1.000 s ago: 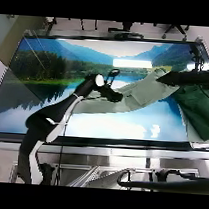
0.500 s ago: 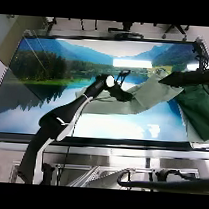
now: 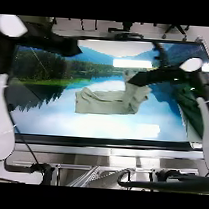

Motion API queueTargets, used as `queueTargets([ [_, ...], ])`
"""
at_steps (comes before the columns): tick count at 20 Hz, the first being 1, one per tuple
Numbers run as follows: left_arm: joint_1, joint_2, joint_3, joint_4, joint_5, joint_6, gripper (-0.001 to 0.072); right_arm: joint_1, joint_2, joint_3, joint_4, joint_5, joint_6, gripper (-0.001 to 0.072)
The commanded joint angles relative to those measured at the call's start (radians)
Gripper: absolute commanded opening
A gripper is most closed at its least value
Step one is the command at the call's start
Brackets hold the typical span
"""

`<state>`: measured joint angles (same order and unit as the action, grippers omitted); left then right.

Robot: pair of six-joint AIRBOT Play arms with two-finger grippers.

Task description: Fold the shirts.

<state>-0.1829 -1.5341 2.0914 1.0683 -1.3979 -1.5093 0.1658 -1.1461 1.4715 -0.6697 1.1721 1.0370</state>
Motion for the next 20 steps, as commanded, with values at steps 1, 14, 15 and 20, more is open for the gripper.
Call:
queueTargets([
  [1, 0.104, 0.182, -0.074, 0.001, 0.027, 0.030, 0.0013, 0.307, -0.098, 0.001, 0.000, -0.368, -0.002, 0.0022],
  [14, 0.107, 0.331, -0.512, 0.001, 0.134, 0.133, 0.0013, 0.269, -0.096, 0.001, -0.323, -0.323, 0.112, 0.0480],
  [15, 0.107, 0.331, -0.510, 0.001, 0.134, 0.133, 0.0013, 0.185, -0.073, 0.001, -0.357, -0.269, 0.167, 0.0481],
  [20, 0.107, 0.331, -0.475, 0.001, 0.130, 0.132, 0.0013, -0.103, -0.140, -0.002, -0.341, -0.018, 0.277, 0.0599],
])
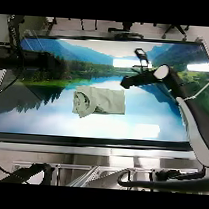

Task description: Fold the shirts.

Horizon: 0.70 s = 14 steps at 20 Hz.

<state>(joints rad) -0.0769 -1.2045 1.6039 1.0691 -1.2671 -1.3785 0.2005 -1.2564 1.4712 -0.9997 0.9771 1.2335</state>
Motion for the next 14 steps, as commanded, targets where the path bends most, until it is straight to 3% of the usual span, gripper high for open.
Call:
queueTargets([
  [1, 0.001, 0.002, 0.018, 0.000, 0.003, 0.002, 0.0013, -0.147, -0.067, -0.002, 0.008, 0.209, 0.079, 0.0599],
  [11, 0.001, 0.000, 0.017, 0.002, 0.006, 0.002, 0.0013, -0.002, -0.354, -0.001, 0.372, 0.209, -0.138, 0.0576],
  [12, 0.001, 0.001, 0.017, 0.002, 0.006, 0.002, 0.0013, 0.002, -0.355, -0.001, 0.405, 0.200, -0.160, 0.0445],
  [14, 0.001, 0.000, 0.017, 0.002, 0.007, 0.002, 0.0013, -0.003, -0.350, 0.015, 0.473, 0.209, -0.221, 0.0056],
])
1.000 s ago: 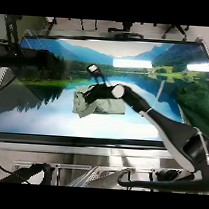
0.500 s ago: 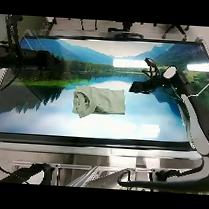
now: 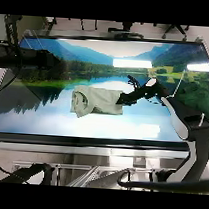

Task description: Fold the shirts.

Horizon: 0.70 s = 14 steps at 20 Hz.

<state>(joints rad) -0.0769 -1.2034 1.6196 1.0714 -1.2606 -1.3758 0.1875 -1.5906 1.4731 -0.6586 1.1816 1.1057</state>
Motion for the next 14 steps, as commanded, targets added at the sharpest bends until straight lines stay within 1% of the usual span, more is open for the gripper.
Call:
queueTargets([
  [1, 0.001, -0.001, 0.001, -0.001, 0.000, -0.001, 0.0013, 0.002, -0.003, 0.033, 0.137, 0.013, -0.100, 0.0022],
  [3, 0.001, 0.000, 0.001, -0.001, -0.004, -0.001, 0.0013, -0.036, 0.043, 0.101, 0.137, 0.031, -0.100, 0.0021],
  [6, 0.001, 0.000, 0.001, -0.001, -0.013, -0.001, 0.0013, -0.161, 0.146, 0.242, 0.136, 0.031, -0.076, 0.0020],
  [8, 0.001, 0.000, 0.001, -0.002, -0.047, -0.001, 0.0013, -0.283, 0.207, 0.321, 0.136, 0.024, -0.005, 0.0020],
  [11, 0.001, 0.000, 0.001, -0.001, -0.078, -0.001, 0.0013, -0.493, 0.269, 0.401, 0.136, 0.000, 0.138, 0.0021],
  [14, 0.001, 0.000, 0.001, -0.003, -0.080, -0.001, 0.0013, -0.708, 0.297, 0.418, 0.118, 0.033, 0.291, 0.0021],
])
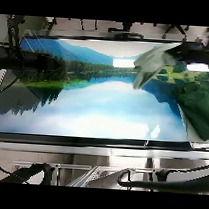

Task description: Fold the shirts.

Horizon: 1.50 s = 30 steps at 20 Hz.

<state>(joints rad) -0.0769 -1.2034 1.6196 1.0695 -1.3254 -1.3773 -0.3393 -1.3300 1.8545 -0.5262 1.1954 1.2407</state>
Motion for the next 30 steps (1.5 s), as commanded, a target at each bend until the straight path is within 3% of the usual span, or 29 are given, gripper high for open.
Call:
queueTargets([
  [1, 0.001, 0.000, 0.001, -0.002, -0.015, 0.000, 0.0013, -0.243, 0.045, 0.037, -0.051, 0.054, 0.205, 0.0020],
  [6, 0.001, -0.001, 0.001, -0.002, -0.008, -0.007, 0.0013, -0.404, 0.133, 0.037, -0.462, 0.204, 0.417, 0.0020],
  [11, 0.000, -0.021, 0.001, -0.090, -0.034, -0.018, 0.0013, -0.414, 0.216, 0.037, -0.755, 0.391, 0.488, 0.0020],
  [16, 0.000, -0.065, 0.001, -0.129, -0.048, -0.018, 0.0013, -0.414, 0.262, 0.025, -0.800, 0.494, 0.494, 0.0020],
  [21, 0.000, -0.108, 0.001, -0.129, -0.098, -0.017, 0.0013, -0.414, 0.272, -0.075, -0.968, 0.589, 0.494, 0.0021],
  [29, 0.001, -0.134, -0.001, -0.127, -0.106, 0.031, 0.0013, -0.413, 0.260, -0.435, -1.044, 0.473, 0.495, 0.0026],
  [30, 0.001, -0.134, -0.001, -0.128, -0.108, 0.040, 0.0013, -0.413, 0.245, -0.441, -1.044, 0.481, 0.494, 0.0181],
])
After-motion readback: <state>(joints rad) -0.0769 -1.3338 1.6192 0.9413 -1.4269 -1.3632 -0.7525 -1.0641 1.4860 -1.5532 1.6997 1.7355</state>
